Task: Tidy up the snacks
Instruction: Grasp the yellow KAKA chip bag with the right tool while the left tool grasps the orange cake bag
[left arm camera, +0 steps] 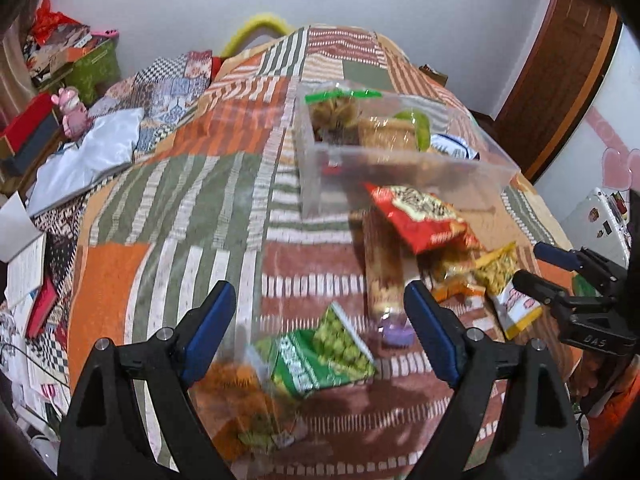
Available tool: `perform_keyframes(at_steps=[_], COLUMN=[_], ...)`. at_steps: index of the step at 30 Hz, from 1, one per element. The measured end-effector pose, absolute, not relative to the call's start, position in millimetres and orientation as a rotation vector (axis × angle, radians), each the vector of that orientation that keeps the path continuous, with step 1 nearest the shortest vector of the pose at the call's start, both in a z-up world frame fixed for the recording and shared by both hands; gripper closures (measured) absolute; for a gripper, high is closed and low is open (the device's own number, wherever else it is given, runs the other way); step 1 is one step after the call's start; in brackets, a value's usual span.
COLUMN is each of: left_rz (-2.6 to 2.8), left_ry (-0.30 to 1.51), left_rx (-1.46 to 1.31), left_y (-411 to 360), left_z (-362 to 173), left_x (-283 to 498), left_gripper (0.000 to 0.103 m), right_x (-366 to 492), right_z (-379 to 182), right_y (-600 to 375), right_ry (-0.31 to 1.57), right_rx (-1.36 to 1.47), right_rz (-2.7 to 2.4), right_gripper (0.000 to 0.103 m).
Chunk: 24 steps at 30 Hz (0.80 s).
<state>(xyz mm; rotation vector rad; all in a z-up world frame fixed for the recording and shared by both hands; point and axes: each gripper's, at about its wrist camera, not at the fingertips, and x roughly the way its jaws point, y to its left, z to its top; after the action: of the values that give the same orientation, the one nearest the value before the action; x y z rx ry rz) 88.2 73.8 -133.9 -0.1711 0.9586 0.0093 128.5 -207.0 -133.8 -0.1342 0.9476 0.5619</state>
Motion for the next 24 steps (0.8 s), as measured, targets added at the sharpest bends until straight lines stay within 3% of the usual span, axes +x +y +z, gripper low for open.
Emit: perform_keyframes(at_steps=[13,18,24], left_rz=[0.005,-0.006,-0.003], left_ry=[1.046,1.063,1.065], left_rx=[-0.187,-0.216,-0.219], left_y=[89,94,96], left_z=[-154,-158,-155], left_x=[75,72,71], left_gripper=[0.017,0.017,0.017], right_x=[122,125,124], right_z=[-163,-161,-158], right_y=[-190,-193,-194], right_ry=[0.985,0.979,0.979], right_rx=[-0.21,-0.194,-0.172], right_rz=[0.561,0.562,0.567], right_gripper=[0.031,0.048,0.053])
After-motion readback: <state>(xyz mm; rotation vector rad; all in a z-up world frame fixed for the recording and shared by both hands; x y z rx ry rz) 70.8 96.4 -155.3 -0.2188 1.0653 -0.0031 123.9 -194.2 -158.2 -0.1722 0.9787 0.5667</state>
